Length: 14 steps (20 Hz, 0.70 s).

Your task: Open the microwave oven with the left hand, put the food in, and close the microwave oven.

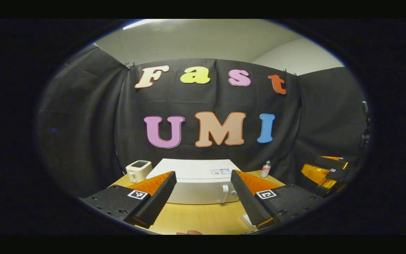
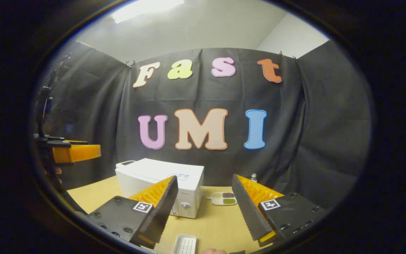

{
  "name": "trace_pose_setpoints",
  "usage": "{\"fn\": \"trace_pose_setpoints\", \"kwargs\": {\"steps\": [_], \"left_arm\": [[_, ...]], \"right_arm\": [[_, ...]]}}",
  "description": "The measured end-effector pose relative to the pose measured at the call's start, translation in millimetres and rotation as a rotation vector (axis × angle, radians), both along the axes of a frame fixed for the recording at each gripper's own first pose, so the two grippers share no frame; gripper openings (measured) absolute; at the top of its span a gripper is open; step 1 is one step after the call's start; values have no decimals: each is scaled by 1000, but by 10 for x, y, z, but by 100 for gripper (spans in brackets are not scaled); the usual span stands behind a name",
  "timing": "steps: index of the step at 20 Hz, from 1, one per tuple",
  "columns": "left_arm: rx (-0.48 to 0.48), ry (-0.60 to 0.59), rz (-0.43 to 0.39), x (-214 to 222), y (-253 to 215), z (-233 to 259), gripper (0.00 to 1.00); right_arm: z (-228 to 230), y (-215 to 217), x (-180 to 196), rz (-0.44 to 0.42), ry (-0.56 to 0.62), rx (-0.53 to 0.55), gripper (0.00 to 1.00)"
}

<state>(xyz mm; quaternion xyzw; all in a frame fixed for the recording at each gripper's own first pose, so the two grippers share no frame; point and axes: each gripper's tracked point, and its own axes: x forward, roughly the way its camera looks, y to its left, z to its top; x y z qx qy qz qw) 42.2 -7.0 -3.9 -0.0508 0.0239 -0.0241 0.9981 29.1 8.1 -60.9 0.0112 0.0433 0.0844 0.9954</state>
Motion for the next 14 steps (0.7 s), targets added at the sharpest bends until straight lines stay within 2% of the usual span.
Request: {"fn": "trace_pose_setpoints", "kwargs": {"steps": [5, 6, 7, 14], "left_arm": [[-21, 24, -21, -30, -48, -94, 94], [-17, 24, -18, -32, -36, -112, 93], [-11, 26, -14, -34, -21, -118, 95], [-10, 34, -5, -76, 20, -156, 96]], "right_arm": [[18, -13, -32, -1, 1, 4, 94], [30, -13, -44, -2, 0, 11, 87], [29, -13, -32, -2, 1, 19, 87], [36, 3, -50, 2, 0, 16, 87]]}}
